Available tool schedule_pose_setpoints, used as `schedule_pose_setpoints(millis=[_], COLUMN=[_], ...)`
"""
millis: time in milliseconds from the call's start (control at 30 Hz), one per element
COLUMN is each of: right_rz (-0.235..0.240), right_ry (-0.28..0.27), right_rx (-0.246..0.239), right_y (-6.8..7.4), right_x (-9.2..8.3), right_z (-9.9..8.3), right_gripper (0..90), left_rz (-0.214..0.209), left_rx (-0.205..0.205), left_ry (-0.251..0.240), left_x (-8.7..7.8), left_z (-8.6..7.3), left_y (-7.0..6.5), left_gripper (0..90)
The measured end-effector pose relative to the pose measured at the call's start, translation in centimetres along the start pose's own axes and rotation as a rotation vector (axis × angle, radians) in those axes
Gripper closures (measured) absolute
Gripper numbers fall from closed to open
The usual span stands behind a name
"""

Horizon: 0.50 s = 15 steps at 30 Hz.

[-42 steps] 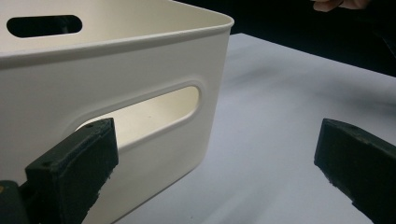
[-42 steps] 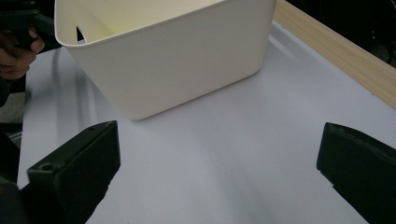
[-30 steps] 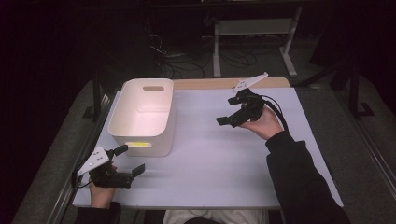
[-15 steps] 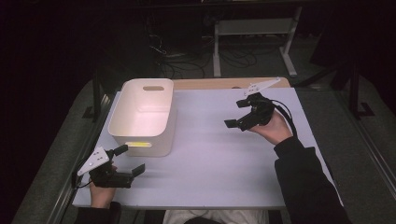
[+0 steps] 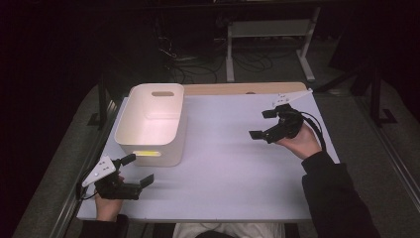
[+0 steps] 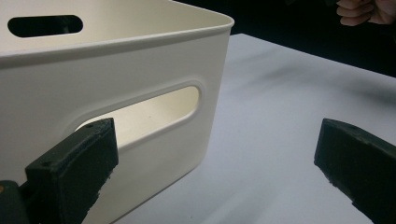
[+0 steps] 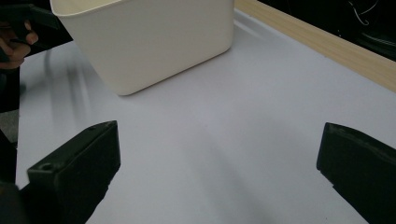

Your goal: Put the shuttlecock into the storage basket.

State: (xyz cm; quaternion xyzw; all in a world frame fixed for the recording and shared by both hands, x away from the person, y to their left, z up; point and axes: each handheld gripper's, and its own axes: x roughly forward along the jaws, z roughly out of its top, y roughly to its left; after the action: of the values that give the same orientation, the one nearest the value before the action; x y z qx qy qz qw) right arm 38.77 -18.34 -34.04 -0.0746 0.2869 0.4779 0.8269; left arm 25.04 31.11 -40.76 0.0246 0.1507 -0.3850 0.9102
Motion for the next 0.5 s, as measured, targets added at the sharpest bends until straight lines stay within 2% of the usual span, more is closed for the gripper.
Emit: schedule_pose_setpoints(millis=[500], right_rz=[-0.014], right_ry=[-0.015], right_rx=[0.023], right_y=[0.0], right_x=[-1.2], right_z=[-2.7], right_gripper=[0.0], left_rz=[0.0], left_rx=[0.001], left_ry=[-0.004], left_x=[0.0], left_z=[0.0], left_y=[0.0], left_gripper=[0.0])
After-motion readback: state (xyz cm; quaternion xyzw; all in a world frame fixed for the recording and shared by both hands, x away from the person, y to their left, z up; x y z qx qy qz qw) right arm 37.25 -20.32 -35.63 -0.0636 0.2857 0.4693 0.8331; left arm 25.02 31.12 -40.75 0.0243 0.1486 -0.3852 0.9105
